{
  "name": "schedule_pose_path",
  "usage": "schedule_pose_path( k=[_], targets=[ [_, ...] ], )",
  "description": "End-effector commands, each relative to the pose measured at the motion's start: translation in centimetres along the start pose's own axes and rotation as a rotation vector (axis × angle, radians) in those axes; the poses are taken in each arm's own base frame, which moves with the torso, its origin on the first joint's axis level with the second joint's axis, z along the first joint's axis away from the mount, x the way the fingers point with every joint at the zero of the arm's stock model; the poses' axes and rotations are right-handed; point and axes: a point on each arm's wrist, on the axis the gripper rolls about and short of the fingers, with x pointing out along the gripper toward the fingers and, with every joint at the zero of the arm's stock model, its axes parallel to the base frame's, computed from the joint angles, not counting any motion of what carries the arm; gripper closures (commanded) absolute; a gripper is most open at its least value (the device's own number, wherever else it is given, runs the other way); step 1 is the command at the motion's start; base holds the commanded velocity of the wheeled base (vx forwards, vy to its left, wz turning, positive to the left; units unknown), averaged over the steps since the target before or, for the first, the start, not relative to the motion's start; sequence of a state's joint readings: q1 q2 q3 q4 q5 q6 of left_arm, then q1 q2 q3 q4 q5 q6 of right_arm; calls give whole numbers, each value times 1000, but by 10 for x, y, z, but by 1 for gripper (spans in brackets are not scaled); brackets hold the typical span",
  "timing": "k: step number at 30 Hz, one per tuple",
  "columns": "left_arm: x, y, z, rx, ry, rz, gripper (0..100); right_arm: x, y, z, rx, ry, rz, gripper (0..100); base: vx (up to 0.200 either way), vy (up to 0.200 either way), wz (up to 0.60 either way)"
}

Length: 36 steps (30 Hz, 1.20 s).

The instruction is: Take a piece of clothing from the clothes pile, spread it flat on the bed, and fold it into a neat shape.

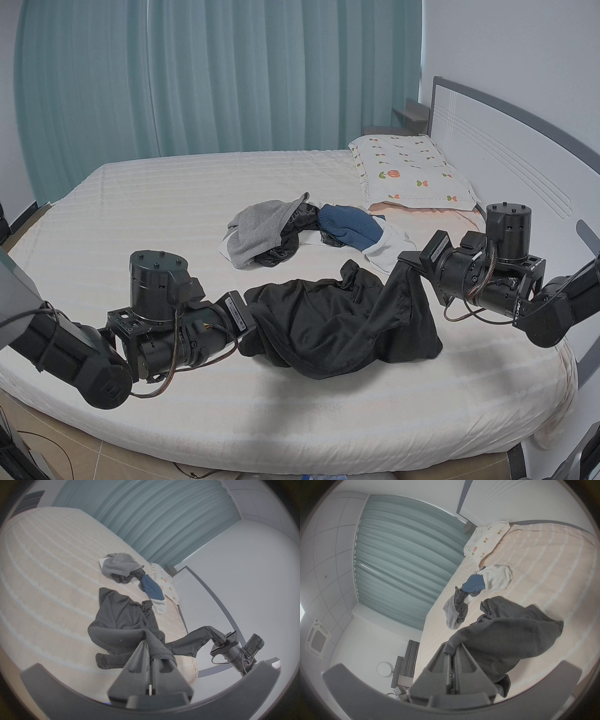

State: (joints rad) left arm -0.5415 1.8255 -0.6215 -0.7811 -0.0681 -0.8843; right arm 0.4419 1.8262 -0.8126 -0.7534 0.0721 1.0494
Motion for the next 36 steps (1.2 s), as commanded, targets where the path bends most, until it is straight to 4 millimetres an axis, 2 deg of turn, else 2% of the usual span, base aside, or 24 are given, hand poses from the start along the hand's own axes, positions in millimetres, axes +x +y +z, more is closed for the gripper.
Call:
schedule_pose_path(
  k=[1, 7, 20, 28, 32, 36],
  targets=[
    [1, 10, -9, -13, 37, 32, 100, -1, -7, -5, 12, 21, -24, 100, -200, 0, 0],
    [-2, 18, -9, -89, 56, 44, 100, 5, -18, -15, 50, 58, -60, 100, -200, 0, 0],
    [-3, 22, 4, -154, -2, 20, 100, 3, -16, -14, 46, 45, -62, 100, 0, 0, 0],
    [-5, 22, 6, -159, -14, 13, 100, 3, -18, -12, 45, 30, -72, 100, 0, 200, 0],
    [-19, 16, 16, -155, -54, -17, 100, 5, -16, -10, 40, -6, -83, 100, 0, 200, 0],
    [-19, 16, 17, -154, -61, -16, 100, 7, -17, -11, 21, -16, -94, 100, 0, 200, 0]
  ],
)
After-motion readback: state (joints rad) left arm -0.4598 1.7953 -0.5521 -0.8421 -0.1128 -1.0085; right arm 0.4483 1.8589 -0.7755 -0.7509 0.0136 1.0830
